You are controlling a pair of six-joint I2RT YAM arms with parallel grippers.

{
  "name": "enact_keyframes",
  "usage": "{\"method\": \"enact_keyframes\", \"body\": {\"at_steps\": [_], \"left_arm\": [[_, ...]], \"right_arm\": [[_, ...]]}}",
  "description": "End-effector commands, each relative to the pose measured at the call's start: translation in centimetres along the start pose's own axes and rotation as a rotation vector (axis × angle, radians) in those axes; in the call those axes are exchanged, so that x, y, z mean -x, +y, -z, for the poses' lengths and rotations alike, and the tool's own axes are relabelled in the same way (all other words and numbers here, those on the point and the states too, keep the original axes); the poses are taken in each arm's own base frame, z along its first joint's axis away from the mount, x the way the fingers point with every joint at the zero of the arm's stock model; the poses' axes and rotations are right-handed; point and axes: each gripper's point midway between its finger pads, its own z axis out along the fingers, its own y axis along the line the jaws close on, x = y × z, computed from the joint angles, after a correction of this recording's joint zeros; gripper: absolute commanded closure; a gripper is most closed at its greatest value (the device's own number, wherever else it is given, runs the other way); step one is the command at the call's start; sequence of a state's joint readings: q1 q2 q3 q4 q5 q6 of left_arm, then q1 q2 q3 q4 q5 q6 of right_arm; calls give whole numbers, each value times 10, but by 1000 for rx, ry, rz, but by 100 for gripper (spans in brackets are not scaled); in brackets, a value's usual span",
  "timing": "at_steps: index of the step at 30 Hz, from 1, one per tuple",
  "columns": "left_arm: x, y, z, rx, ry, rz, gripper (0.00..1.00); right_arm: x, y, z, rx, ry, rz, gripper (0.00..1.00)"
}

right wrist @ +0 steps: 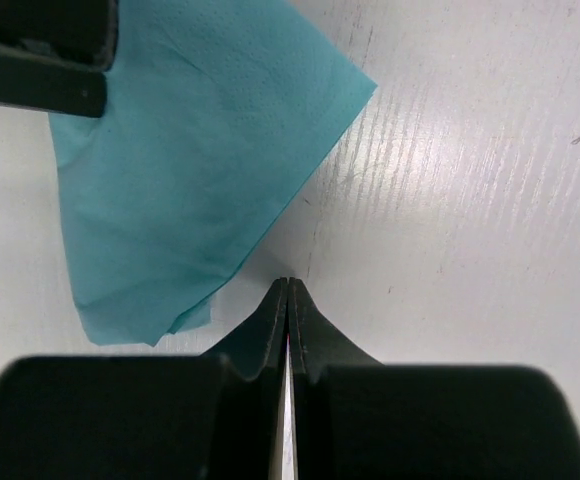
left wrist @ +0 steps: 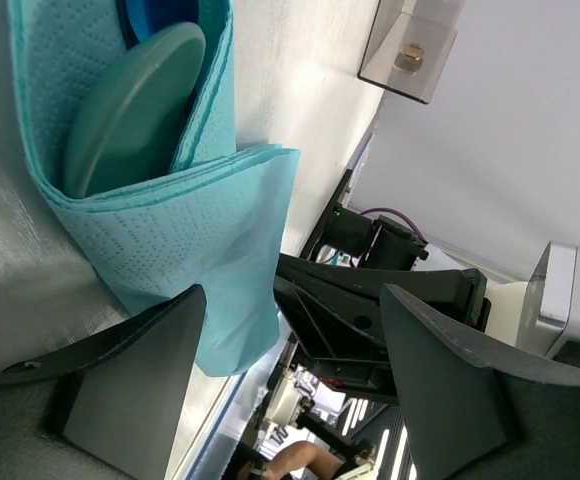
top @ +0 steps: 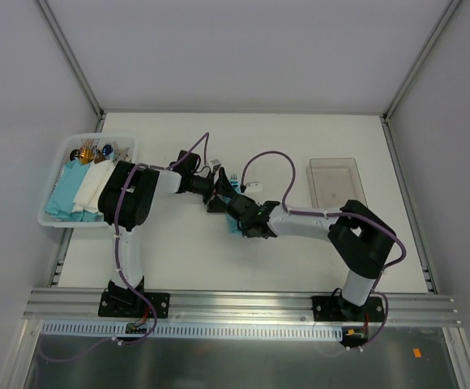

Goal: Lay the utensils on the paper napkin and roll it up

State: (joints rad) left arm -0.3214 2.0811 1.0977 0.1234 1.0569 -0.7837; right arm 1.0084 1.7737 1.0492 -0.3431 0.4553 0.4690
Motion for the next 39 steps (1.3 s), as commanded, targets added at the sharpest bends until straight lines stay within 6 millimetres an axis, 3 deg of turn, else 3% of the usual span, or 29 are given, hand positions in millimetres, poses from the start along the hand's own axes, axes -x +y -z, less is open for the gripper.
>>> {"method": "enact_keyframes", "body": {"at_steps": [1,5,11,13,16,19,20,21,26,30,34,39], "left_arm": [[2,61,-7,205,-63,69,26],[1,66,-8,218,-63,76,33],[2,69,-8,232,-67,76,32],[2,68,-8,230,-66,76,31],[2,69,-8,231,-66,78,31],[2,69,-8,230,-65,76,30],[2,69,-8,229,-64,76,30],[2,68,-8,229,-65,75,31],[3,66,-6,222,-66,67,31],[2,66,-7,218,-59,73,31],[1,66,-7,210,-55,73,31],[-2,67,-4,212,-60,72,32]], "right_arm": [[6,0,9,21,-22,-28,100],[28,3,24,76,-82,-50,99],[71,5,72,271,-209,-163,92],[83,12,89,360,-261,-191,87],[89,25,97,446,-271,-212,86],[87,39,90,485,-240,-237,87],[79,41,79,474,-205,-256,89],[83,46,75,488,-220,-284,89],[59,36,36,472,-160,-393,93],[54,36,21,505,-153,-466,93],[33,39,-4,540,-68,-547,93],[22,32,-11,549,-35,-596,95]]}}
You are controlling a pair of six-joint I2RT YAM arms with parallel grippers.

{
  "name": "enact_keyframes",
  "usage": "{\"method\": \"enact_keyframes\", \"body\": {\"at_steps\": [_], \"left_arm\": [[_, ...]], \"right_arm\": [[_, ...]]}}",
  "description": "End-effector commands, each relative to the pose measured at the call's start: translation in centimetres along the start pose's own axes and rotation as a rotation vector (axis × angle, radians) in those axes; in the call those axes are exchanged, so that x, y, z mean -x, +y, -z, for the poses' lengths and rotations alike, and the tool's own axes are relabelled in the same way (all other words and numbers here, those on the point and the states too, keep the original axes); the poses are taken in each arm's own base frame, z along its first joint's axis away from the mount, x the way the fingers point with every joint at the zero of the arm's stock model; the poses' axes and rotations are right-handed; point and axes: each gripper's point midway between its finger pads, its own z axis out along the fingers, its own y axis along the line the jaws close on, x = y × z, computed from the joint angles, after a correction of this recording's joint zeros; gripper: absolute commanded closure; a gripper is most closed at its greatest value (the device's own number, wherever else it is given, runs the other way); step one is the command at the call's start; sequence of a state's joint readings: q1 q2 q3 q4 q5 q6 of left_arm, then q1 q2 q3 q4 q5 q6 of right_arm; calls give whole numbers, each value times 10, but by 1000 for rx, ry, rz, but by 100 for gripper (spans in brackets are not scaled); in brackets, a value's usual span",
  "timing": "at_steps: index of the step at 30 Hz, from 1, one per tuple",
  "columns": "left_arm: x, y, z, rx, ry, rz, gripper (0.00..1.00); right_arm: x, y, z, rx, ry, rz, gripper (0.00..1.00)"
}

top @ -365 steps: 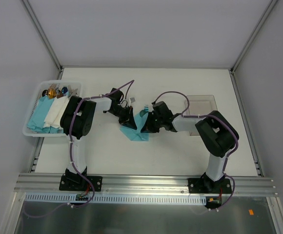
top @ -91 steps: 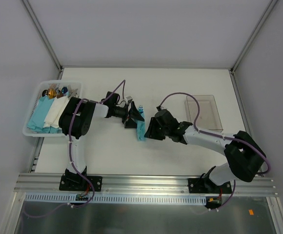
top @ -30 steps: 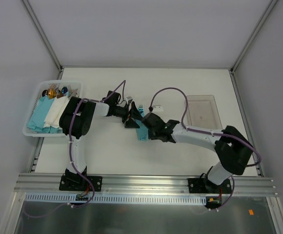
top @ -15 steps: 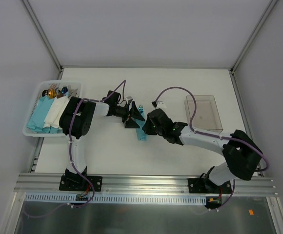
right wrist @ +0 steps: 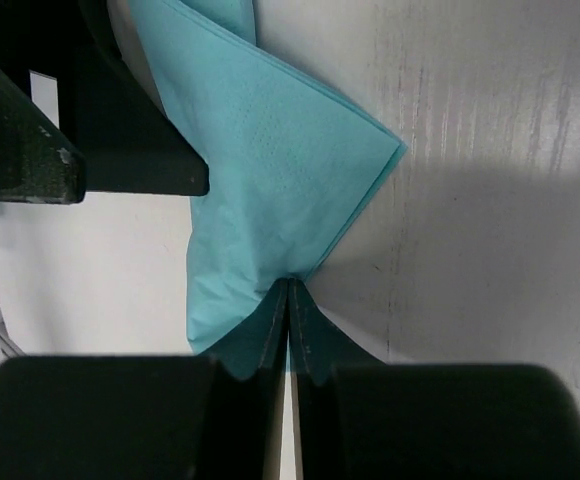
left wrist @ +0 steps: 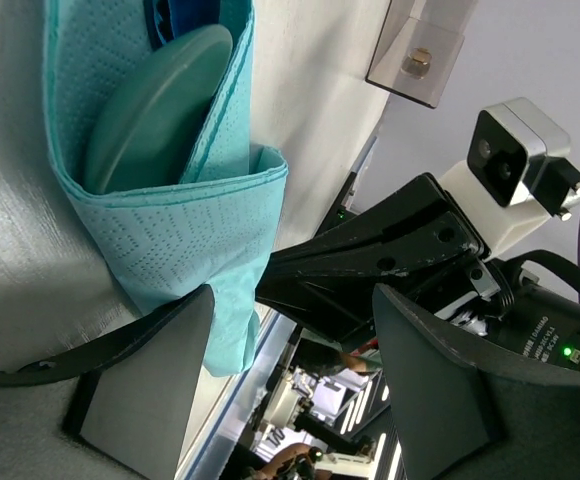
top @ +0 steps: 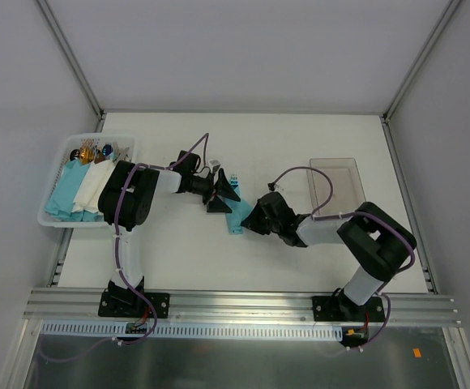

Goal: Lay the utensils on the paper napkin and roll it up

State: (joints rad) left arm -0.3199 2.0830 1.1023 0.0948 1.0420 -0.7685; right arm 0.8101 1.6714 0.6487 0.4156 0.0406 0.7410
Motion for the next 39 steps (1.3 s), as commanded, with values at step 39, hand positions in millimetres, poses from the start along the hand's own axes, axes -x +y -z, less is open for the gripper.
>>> {"method": "enact_keyframes", "body": {"at_steps": [39], "left_arm": [[-7,39,10,157,-93,-10,34]], "right_arm": [[-33,3,-15,171,168,-175,95]]}}
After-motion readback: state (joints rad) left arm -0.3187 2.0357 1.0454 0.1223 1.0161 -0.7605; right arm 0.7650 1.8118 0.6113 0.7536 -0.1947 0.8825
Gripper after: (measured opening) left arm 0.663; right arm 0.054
